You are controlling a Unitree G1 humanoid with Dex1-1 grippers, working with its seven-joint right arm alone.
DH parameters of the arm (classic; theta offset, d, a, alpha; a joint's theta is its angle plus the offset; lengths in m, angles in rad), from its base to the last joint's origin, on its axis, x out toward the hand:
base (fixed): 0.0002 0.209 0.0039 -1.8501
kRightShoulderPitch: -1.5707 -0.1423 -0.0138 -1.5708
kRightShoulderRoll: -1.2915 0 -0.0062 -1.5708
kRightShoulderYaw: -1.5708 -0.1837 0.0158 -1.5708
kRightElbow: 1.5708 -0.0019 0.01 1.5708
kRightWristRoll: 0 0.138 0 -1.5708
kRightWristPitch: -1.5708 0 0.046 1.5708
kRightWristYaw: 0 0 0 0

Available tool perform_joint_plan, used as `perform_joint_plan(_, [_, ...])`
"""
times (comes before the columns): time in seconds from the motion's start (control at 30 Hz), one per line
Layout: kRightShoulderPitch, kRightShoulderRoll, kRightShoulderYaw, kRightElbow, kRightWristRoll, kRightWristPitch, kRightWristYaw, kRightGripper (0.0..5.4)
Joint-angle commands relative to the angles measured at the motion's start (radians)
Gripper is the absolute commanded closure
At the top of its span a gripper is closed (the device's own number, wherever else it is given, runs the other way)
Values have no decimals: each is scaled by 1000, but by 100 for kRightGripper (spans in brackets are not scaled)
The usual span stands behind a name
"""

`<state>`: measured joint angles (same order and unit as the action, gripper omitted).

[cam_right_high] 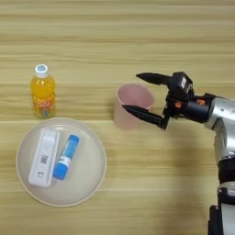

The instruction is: Move the objects on the table

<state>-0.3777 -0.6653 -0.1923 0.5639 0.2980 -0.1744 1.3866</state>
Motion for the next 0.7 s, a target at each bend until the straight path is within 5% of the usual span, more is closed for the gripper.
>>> perform_joint_plan(0.03, [-53, -48, -1, -3, -14, -41, -29, 4])
perform_joint_plan(0.7, [-82, -34, -13, 21, 16, -70, -32, 4])
